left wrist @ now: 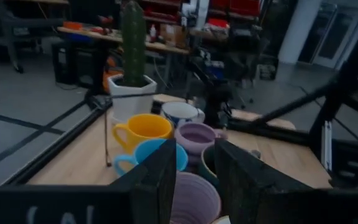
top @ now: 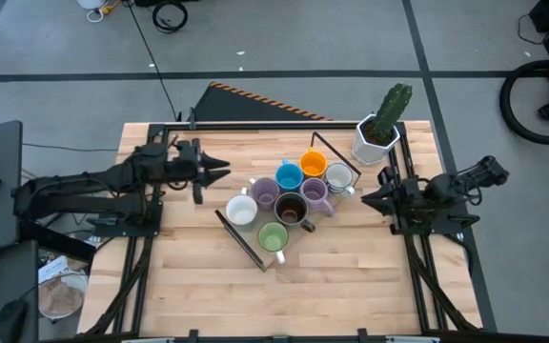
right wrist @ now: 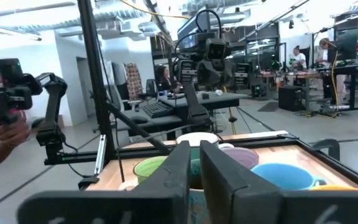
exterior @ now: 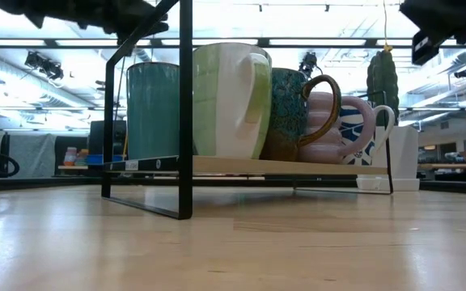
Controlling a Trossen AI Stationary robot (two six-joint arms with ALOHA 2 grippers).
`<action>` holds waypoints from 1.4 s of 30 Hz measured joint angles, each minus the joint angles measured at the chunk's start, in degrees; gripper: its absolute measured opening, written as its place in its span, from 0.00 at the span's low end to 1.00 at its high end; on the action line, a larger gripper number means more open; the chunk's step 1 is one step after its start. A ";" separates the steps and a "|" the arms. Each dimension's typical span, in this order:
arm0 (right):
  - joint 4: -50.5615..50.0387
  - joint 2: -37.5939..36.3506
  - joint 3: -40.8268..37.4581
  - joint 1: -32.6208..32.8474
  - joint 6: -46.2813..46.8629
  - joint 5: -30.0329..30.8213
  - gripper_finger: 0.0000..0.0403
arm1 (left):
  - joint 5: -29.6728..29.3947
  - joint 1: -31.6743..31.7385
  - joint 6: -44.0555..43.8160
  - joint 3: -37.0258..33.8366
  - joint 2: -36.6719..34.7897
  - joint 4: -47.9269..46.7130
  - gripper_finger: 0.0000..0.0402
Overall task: Place coffee mugs
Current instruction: Return to Home Position
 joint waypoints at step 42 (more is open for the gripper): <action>2.29 -2.59 -7.95 -18.14 11.95 -1.33 0.04 | -13.65 1.00 -2.98 -32.42 -35.13 11.30 0.29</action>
